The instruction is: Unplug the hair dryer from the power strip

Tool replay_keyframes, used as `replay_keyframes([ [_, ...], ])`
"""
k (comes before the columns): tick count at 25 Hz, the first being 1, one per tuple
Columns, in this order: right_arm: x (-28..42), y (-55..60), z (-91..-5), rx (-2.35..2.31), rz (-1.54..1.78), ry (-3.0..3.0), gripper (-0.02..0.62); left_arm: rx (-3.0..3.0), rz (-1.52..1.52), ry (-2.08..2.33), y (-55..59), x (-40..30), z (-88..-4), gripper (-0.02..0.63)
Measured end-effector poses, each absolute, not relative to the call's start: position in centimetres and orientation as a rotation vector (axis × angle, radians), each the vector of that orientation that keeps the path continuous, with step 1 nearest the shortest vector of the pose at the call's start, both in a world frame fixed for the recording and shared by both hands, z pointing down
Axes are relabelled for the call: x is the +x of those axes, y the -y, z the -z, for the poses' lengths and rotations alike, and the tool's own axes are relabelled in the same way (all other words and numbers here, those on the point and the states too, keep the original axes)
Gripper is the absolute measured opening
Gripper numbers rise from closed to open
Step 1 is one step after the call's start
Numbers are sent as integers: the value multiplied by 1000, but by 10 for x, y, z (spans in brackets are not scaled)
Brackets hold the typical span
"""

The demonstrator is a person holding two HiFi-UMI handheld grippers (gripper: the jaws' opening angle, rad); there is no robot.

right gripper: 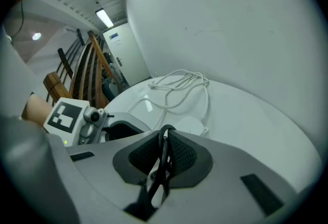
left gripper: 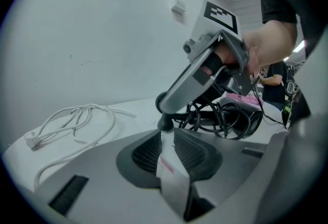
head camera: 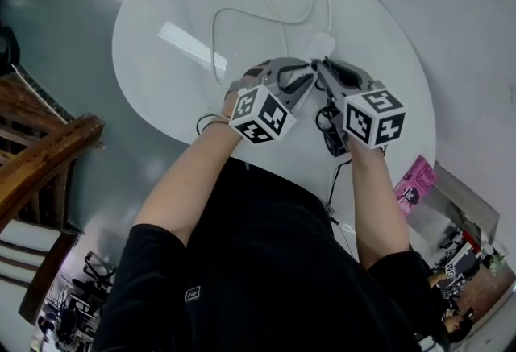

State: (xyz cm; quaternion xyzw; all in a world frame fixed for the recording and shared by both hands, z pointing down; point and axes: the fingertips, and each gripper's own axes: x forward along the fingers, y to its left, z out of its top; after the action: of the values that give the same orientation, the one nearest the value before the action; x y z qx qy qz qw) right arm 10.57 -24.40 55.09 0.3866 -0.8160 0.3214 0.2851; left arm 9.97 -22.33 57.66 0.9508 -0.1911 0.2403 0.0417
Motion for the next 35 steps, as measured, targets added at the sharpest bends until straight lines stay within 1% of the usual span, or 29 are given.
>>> replay_keyframes([
  [6, 123, 248, -504, 1088, -919, 2320, 58, 2912, -746, 575, 221, 102, -574, 83],
  [9, 126, 245, -498, 1099, -915, 2329, 60, 2879, -763, 539, 221, 102, -575, 81],
  [14, 133, 244, -508, 1144, -915, 2309, 60, 2876, -854, 471, 220, 100, -572, 81],
  [19, 144, 240, -516, 1192, -918, 2292, 60, 2916, -780, 546, 228, 100, -543, 74],
  [26, 160, 236, -520, 1249, -949, 2292, 60, 2939, -788, 642, 225, 94, -514, 52],
  [32, 164, 234, -550, 1259, -1023, 2227, 60, 2916, -736, 751, 218, 81, -484, 37],
  [35, 166, 228, -558, 1280, -1071, 2197, 61, 2946, -754, 708, 207, 77, -472, 37],
])
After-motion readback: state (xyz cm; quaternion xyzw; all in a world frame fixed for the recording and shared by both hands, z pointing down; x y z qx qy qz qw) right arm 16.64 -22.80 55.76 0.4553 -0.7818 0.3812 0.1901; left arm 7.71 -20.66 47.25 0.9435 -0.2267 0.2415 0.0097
